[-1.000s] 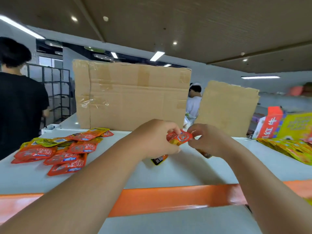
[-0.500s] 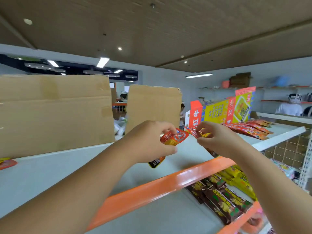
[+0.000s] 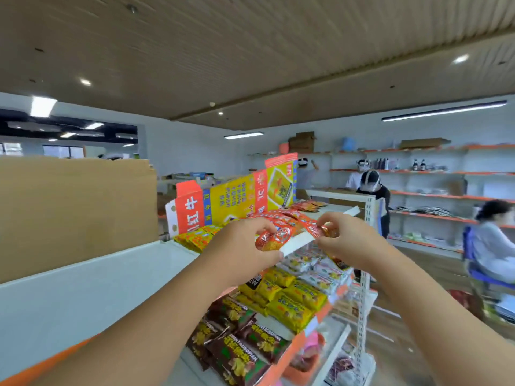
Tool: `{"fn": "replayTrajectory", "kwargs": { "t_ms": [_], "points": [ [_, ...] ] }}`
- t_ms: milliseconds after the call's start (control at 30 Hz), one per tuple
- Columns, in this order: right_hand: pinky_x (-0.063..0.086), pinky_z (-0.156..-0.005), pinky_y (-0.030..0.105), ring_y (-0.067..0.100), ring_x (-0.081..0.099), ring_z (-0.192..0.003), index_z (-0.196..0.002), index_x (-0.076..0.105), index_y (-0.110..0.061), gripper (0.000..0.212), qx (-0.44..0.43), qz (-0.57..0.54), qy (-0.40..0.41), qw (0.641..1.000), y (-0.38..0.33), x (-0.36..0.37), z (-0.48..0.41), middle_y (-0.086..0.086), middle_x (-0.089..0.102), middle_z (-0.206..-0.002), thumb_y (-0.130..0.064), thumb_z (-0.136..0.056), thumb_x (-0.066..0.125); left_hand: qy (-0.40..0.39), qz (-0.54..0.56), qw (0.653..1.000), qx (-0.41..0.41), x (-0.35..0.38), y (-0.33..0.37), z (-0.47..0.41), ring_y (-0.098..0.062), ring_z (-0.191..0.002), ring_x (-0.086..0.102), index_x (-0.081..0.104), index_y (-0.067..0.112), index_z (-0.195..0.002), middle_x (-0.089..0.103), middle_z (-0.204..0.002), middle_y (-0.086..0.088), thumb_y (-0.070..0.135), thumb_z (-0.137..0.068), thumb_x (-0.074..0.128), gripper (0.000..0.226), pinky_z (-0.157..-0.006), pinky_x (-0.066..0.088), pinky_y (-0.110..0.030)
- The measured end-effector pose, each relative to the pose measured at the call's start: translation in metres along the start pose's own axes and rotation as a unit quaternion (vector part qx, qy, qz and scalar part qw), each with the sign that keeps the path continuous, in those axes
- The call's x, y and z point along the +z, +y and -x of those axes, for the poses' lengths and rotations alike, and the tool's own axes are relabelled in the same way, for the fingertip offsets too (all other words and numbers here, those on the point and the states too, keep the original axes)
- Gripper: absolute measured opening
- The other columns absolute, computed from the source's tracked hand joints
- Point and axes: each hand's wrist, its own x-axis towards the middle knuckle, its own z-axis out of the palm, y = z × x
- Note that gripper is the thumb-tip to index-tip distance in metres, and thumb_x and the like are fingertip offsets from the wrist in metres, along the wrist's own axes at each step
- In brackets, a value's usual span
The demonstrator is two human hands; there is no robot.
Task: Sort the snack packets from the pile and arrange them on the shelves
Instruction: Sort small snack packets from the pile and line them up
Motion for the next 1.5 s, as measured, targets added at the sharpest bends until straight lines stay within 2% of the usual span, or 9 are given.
{"fn": "replayTrajectory", "kwargs": {
  "t_ms": [133, 400, 533, 667, 833, 900, 1067, 1367, 1500],
  "points": [
    [0.061, -0.076, 0.045, 0.021, 0.072, -0.083, -0.114, 0.057, -0.035, 0.024, 0.027, 0.017, 0.013, 0.999, 0.050, -0.043, 0.008, -0.002, 0.068, -0.106, -0.037, -0.090, 0.062, -0.017, 0.025, 0.999, 0.041, 0.047, 0.049, -0.031, -0.004, -0.096, 0.058, 0.062, 0.048, -0.119, 0.062, -0.114, 0.020, 0.053, -0.078, 0.077, 0.043, -0.081, 0.051, -0.030],
    [0.059, -0.075, 0.038, 0.014, 0.067, -0.087, -0.115, 0.058, -0.036, 0.027, 0.050, 0.042, 0.041, 0.997, 0.116, -0.082, 0.013, -0.006, 0.064, -0.107, -0.040, -0.089, 0.064, -0.041, 0.030, 0.995, 0.091, 0.111, 0.108, -0.081, -0.011, -0.102, 0.059, 0.059, 0.054, -0.116, 0.061, -0.121, 0.017, 0.061, -0.074, 0.074, 0.045, -0.089, 0.054, -0.038],
    [0.060, -0.072, 0.038, 0.011, 0.068, -0.081, -0.113, 0.058, -0.041, 0.029, 0.067, 0.048, 0.038, 0.996, 0.150, -0.081, 0.001, -0.010, 0.062, -0.110, -0.041, -0.084, 0.064, -0.062, 0.012, 0.993, 0.103, 0.136, 0.115, -0.106, -0.005, -0.092, 0.058, 0.060, 0.050, -0.116, 0.062, -0.107, 0.017, 0.059, -0.077, 0.074, 0.042, -0.084, 0.054, -0.036],
    [0.061, -0.072, 0.038, 0.011, 0.068, -0.081, -0.109, 0.057, -0.043, 0.025, 0.083, 0.044, 0.030, 0.995, 0.176, -0.079, -0.029, -0.010, 0.061, -0.112, -0.039, -0.085, 0.064, -0.099, -0.038, 0.985, 0.140, 0.148, 0.110, -0.146, -0.007, -0.091, 0.056, 0.059, 0.049, -0.120, 0.057, -0.100, 0.017, 0.057, -0.080, 0.074, 0.044, -0.079, 0.051, -0.032],
    [0.058, -0.078, 0.038, 0.011, 0.064, -0.089, -0.117, 0.058, -0.041, 0.032, 0.085, 0.087, 0.030, 0.992, 0.202, -0.071, -0.084, -0.007, 0.061, -0.115, -0.040, -0.086, 0.063, -0.138, -0.125, 0.965, 0.183, 0.165, 0.089, -0.219, 0.000, -0.079, 0.053, 0.058, 0.050, -0.124, 0.052, -0.093, 0.021, 0.058, -0.082, 0.072, 0.045, -0.069, 0.048, -0.028],
    [0.058, -0.081, 0.041, 0.013, 0.064, -0.091, -0.120, 0.058, -0.040, 0.034, 0.084, 0.095, 0.033, 0.991, 0.211, -0.071, -0.111, -0.006, 0.060, -0.115, -0.040, -0.086, 0.063, -0.137, -0.139, 0.962, 0.189, 0.174, 0.082, -0.254, -0.001, -0.081, 0.054, 0.057, 0.051, -0.124, 0.053, -0.094, 0.022, 0.060, -0.081, 0.070, 0.046, -0.066, 0.047, -0.028],
    [0.060, -0.080, 0.041, 0.013, 0.066, -0.088, -0.119, 0.058, -0.039, 0.030, 0.078, 0.115, 0.045, 0.989, 0.226, -0.077, -0.188, -0.005, 0.063, -0.110, -0.038, -0.089, 0.063, -0.125, -0.163, 0.960, 0.189, 0.198, 0.065, -0.336, -0.015, -0.101, 0.057, 0.059, 0.048, -0.126, 0.062, -0.122, 0.011, 0.060, -0.081, 0.070, 0.048, -0.081, 0.051, -0.032],
    [0.060, -0.077, 0.043, 0.017, 0.068, -0.088, -0.118, 0.057, -0.044, 0.032, 0.049, 0.103, 0.042, 0.993, 0.266, -0.063, -0.296, -0.004, 0.063, -0.115, -0.040, -0.087, 0.064, -0.138, -0.172, 0.963, 0.156, 0.229, 0.028, -0.430, -0.014, -0.100, 0.055, 0.060, 0.043, -0.128, 0.060, -0.128, 0.009, 0.062, -0.082, 0.072, 0.051, -0.082, 0.052, -0.033],
    [0.058, -0.075, 0.035, 0.014, 0.065, -0.088, -0.118, 0.058, -0.041, 0.032, 0.035, 0.099, 0.042, 0.994, 0.294, -0.056, -0.338, -0.006, 0.064, -0.114, -0.039, -0.087, 0.065, -0.143, -0.174, 0.964, 0.144, 0.247, 0.025, -0.463, -0.013, -0.099, 0.055, 0.061, 0.041, -0.127, 0.058, -0.122, 0.010, 0.059, -0.083, 0.073, 0.049, -0.080, 0.050, -0.031]
  ]
}}
